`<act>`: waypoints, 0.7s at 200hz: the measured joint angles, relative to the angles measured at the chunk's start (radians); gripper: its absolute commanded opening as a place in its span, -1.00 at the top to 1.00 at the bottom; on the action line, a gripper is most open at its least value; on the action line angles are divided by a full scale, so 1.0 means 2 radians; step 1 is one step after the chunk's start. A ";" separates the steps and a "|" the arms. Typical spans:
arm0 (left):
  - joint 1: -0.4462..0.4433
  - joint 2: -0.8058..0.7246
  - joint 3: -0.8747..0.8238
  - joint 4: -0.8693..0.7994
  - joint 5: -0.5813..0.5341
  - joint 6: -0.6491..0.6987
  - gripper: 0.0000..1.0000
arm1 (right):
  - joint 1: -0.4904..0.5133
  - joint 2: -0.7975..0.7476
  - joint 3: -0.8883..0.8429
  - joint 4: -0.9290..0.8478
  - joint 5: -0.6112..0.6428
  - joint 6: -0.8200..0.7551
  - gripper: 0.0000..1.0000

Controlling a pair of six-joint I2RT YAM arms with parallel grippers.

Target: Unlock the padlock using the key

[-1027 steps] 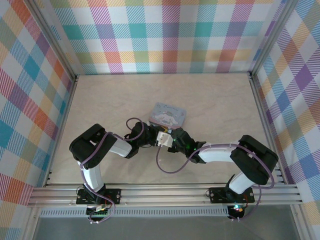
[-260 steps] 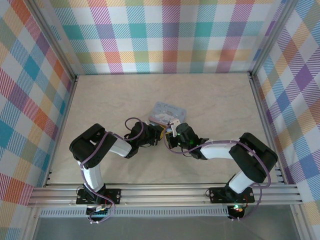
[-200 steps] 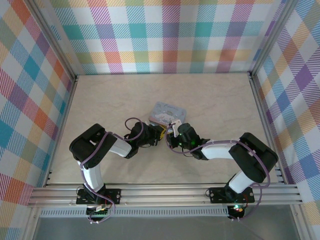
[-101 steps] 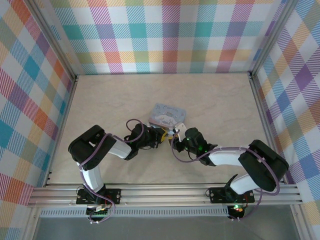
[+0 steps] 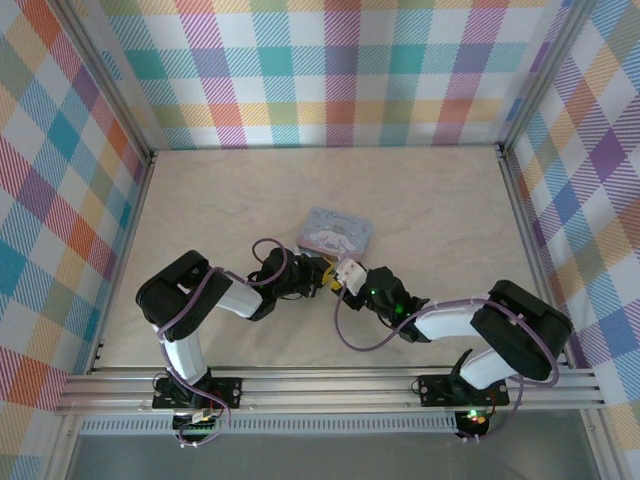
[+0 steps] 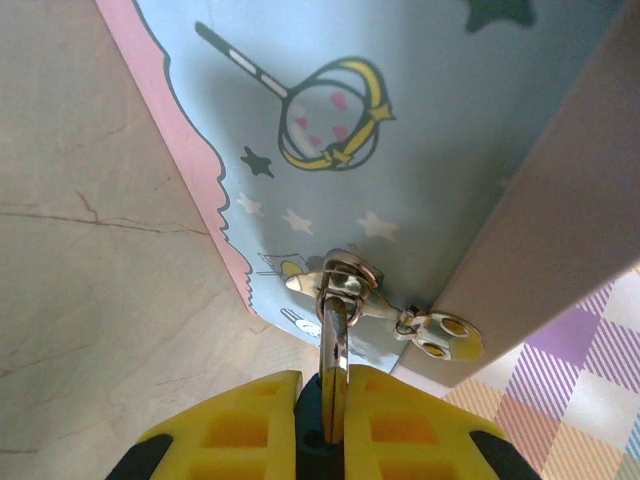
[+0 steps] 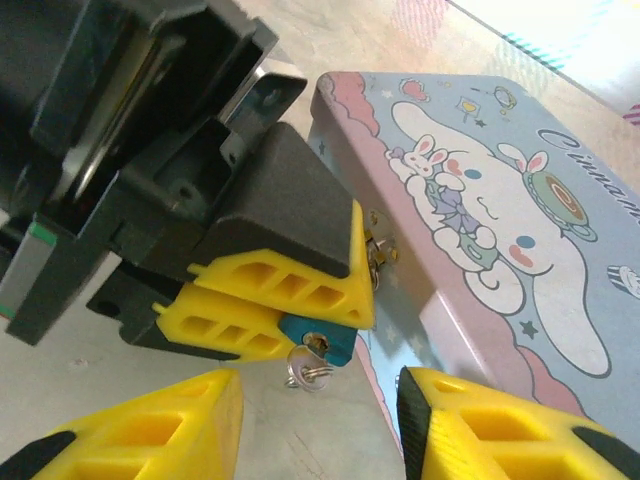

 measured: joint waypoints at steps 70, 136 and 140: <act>0.000 -0.017 -0.020 0.002 0.001 0.006 1.00 | 0.026 0.043 -0.008 0.032 0.034 -0.066 0.03; 0.000 -0.025 -0.023 -0.008 0.001 0.009 1.00 | 0.041 0.060 -0.006 0.041 0.050 -0.110 0.05; 0.000 -0.025 -0.023 -0.008 0.001 0.010 1.00 | 0.043 0.062 -0.005 0.042 0.051 -0.112 0.05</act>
